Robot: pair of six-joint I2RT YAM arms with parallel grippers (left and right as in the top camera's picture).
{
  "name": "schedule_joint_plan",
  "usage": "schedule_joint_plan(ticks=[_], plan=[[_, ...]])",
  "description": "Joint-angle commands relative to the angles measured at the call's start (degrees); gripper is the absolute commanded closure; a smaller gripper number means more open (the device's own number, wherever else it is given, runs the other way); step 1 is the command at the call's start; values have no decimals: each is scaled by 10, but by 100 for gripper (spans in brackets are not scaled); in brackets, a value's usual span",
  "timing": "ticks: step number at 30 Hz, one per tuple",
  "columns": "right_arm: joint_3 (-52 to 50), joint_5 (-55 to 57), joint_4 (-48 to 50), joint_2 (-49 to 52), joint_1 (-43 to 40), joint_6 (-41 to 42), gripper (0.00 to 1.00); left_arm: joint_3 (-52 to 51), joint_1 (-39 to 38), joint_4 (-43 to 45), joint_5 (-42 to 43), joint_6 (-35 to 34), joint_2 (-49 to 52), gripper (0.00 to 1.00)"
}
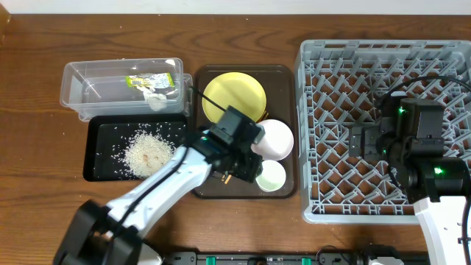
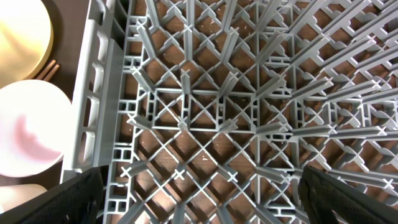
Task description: Sort waste into correct bins and load items into the dishwasher rack
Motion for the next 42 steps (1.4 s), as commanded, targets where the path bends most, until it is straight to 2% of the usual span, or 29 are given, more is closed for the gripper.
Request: schedule_joint_plan(ticks=[1,3,5,6,11,14,20,23,28,30,35,42], plan=[[11,2,-1,0,3,0,1,7,-12,-1,6,3,35,57],[11,2,-1,0,3,0,1,7,-14,0,6,3,51,69],[11,2,-1,0,3,0,1,7,-13,0,5,3,61,89],[11,2,-1,0,3,0,1,7,-12,-1,2,3,63,94],[11,2,-1,0,3,0,1,11,1,-16,8,-16,40,94],[11,2,0,0,3,0,1,20,27,-31,39,-16,-2,94],[11,-2,32,1,3,16,1,22,130,39,67,-70,-88,94],[11,-98,47,6,3,5,1,22,182,112,123,-119,-83,94],[10,-404,46,39,4,-115,1,22,227,282,395,-196,-24,94],[10,-491,46,59,4,-154,1,22,228,328,461,-227,2,94],[10,-619,63,122,26,-235,1,22,220,344,515,-246,38,94],[10,-690,174,192,68,-236,1,22,204,347,570,-246,41,94]])
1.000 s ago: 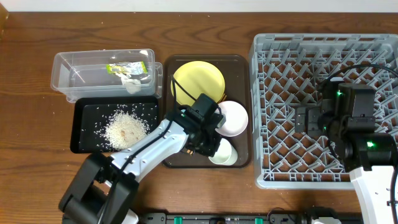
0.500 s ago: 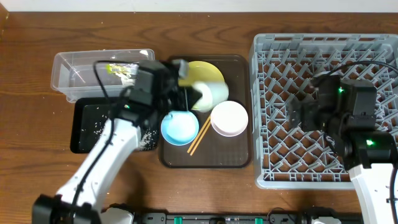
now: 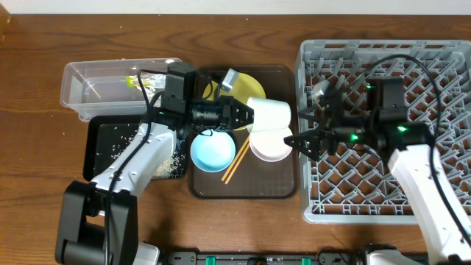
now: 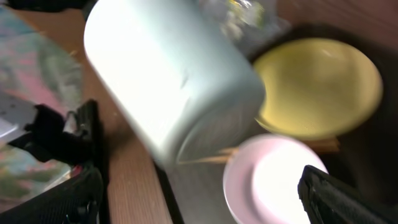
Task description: Sort waste into correct bins and load items into the dishwasher rack
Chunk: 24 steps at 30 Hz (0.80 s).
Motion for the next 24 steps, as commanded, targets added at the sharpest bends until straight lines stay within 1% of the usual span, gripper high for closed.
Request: schedule_joint_plan(ticks=[1,7,10,16,21,24], plan=[[8,-86,35,18,20,-22,1,6,-9,2,67,-8,-1,94],[8,-148,94,21,31,-18,1,6,-11,2,75,-14,-1,94],[8,-167,95,21,31,-18,1,6,-11,3,76,-19,-1,94],[8,-168,94,21,40,-18,1,6,-11,16,80,-46,-1,94],[8,-168,94,21,45,-19,7,6,-12,19,80,-54,-1,94],[8,-168,94,21,45,-19,12,6,-12,19,80,-55,-1,94]])
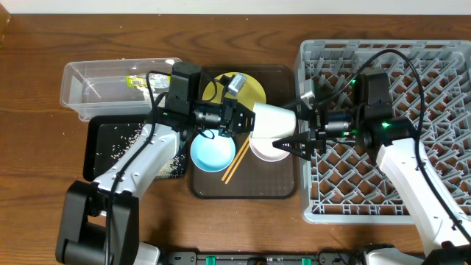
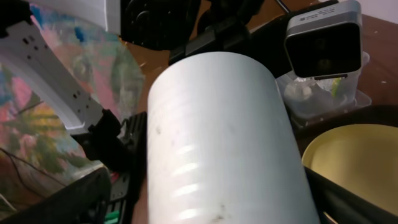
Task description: Sort waste into correct bins and load items into the dishwasher rack
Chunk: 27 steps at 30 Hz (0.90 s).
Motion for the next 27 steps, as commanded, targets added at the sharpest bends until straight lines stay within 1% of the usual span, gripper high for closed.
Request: schedule_joint_plan(ticks=[1,4,5,10,13,15,17,18,20,22,24,25,27], plan=[[8,-22,0,-1,7,-6,14,6,1,3,7,-10,-1,94],[8,-22,4,-1,7,-5,25,6,1,3,7,-15,-1,94],[8,-22,5,-1,7,-5,27,6,0,3,7,-16,-1,94],[8,-19,14,-1,7,-5,35,6,1,3,7,-16,-1,94],[8,-7,14,-1,7,-5,37,6,1,3,7,-16,-1,94],[8,19,14,-1,7,1,41,6,1,3,5,-15,-1,93],[8,69,14,-1,7,20,44,6,1,3,-5,0,-1,85],[8,94,14,-1,7,30,45,5,1,3,-15,15,-1,83],[8,150,14,-1,7,55,46,3,1,2,-44,26,-1,69],[8,201,14,-1,6,84,49,-1,1,1,-81,47,-1,60],[8,233,12,-2,1,108,50,-3,1,-24,-149,90,-1,48],[8,243,11,-4,-2,119,50,-3,1,-40,-185,101,-1,45],[9,265,6,-9,-13,141,55,-3,2,-87,-292,132,-1,44]])
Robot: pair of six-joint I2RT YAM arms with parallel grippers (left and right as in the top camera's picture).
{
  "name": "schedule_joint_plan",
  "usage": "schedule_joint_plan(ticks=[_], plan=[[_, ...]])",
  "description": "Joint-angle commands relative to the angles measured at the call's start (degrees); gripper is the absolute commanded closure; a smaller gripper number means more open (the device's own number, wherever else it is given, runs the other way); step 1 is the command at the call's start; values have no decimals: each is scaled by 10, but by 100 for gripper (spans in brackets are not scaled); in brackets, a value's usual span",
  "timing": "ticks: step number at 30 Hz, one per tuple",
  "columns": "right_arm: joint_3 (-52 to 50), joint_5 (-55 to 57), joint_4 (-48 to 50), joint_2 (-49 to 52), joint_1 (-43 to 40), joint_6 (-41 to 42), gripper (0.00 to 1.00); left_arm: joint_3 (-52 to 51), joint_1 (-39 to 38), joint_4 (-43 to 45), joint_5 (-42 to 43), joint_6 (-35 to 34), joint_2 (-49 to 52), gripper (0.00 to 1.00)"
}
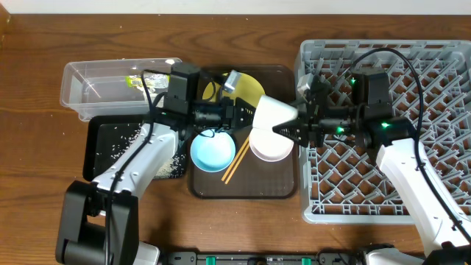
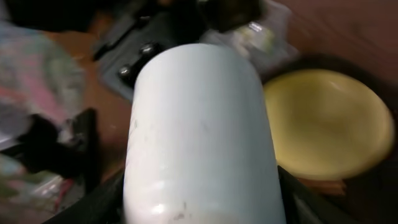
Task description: Sort waste into correct bins and load items into the dishwasher rack
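Note:
A white cup (image 1: pixel 271 115) lies on its side in the air over the brown tray (image 1: pixel 283 190), held between both arms. My left gripper (image 1: pixel 246 115) is shut on its left end. My right gripper (image 1: pixel 288 129) reaches in from the rack side, and its dark fingers (image 2: pixel 102 199) press on both flanks of the cup (image 2: pixel 199 137), which fills the right wrist view. On the tray sit a yellow plate (image 1: pixel 249 85), a pink bowl (image 1: pixel 268 149), a blue bowl (image 1: pixel 213 151) and chopsticks (image 1: pixel 237 158). The grey dishwasher rack (image 1: pixel 383 212) stands at the right.
A clear plastic bin (image 1: pixel 103 77) holding a wrapper stands at the back left. In front of it is a black tray (image 1: pixel 99 136) with spilled rice. The rack's upright tines rise just behind my right arm.
My right gripper's fingers stood wide apart around the cup's end and now lie against its sides. The cup sits slightly higher and more tilted. My left gripper still holds it.
At first my left gripper was low over the front of the tray by the white cup, and my right gripper stood open over the rack. Later the left held the cup sideways above the tray as the open right gripper neared. Now both grip it.

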Motion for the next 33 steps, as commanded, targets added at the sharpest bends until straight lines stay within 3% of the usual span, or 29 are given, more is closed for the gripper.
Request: schedule_joint_plan(ticks=[1,4,9,14,19,23,26,33], plan=[[9,101,-8,-12,-17,65,55,-2,-2,-43,-187,84,-1,44],[12,156,-45,-27,-34,72,56,-2,11,-71,-249,111,-5,44],[49,277,-170,-57,-73,80,59,-2,57,-115,-261,134,-46,44],[127,398,-313,-65,-123,128,72,-2,100,-200,-316,170,-127,44],[167,490,-422,-65,-171,186,91,-2,122,-298,-447,178,-205,44],[166,575,-493,-60,-200,245,97,-2,123,-348,-530,178,-237,44],[160,613,-511,-54,-218,264,98,-2,123,-360,-545,178,-241,44],[135,581,-501,-29,-228,264,99,-2,123,-360,-545,177,-236,44]])
